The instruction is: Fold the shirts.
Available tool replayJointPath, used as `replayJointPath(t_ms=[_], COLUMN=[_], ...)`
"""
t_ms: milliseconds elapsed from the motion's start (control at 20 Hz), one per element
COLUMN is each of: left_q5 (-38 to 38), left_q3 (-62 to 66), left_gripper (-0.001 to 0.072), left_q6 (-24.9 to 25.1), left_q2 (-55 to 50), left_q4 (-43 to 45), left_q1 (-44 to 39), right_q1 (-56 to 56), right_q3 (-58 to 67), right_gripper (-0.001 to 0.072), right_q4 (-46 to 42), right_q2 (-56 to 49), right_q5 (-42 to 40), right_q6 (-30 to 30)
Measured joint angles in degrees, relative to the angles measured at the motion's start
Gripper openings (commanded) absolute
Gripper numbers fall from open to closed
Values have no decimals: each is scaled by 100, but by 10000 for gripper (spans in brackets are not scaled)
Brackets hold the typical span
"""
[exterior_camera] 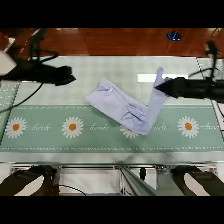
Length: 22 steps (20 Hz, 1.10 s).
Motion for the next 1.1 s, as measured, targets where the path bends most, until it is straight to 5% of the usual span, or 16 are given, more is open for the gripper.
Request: replayJointPath(t_ms=[250, 550, 600, 650, 900, 1100], left_q5=[485, 769, 828, 935, 1285, 1432], left_q3=[-2253, -3528, -3602, -3661, -3783, -3805], left_gripper=[28, 29, 28, 29, 29, 28], left_q6=[-251, -330, -337, -337, -345, -354], left_q2=[1974, 2509, 2509, 2496, 2354, 2240], left_q4=[-262, -575, -614, -634, -660, -664], left_q1=[247, 197, 181, 168, 140, 140], right_q1=[1604, 2424, 2509, 2592, 2597, 1790], right_q3=[1598, 3281, 3456, 3613, 3960, 4022], right_gripper=[18, 19, 171, 414, 408, 407], right_q4=[50, 52, 48, 52, 63, -337], right_q2=[-2214, -4367, -4603, -4817, -5191, -4476], right_q5=[-848, -1156, -1172, -1185, -1115, -37], right_q6=[-42, 251, 310, 365, 313, 372])
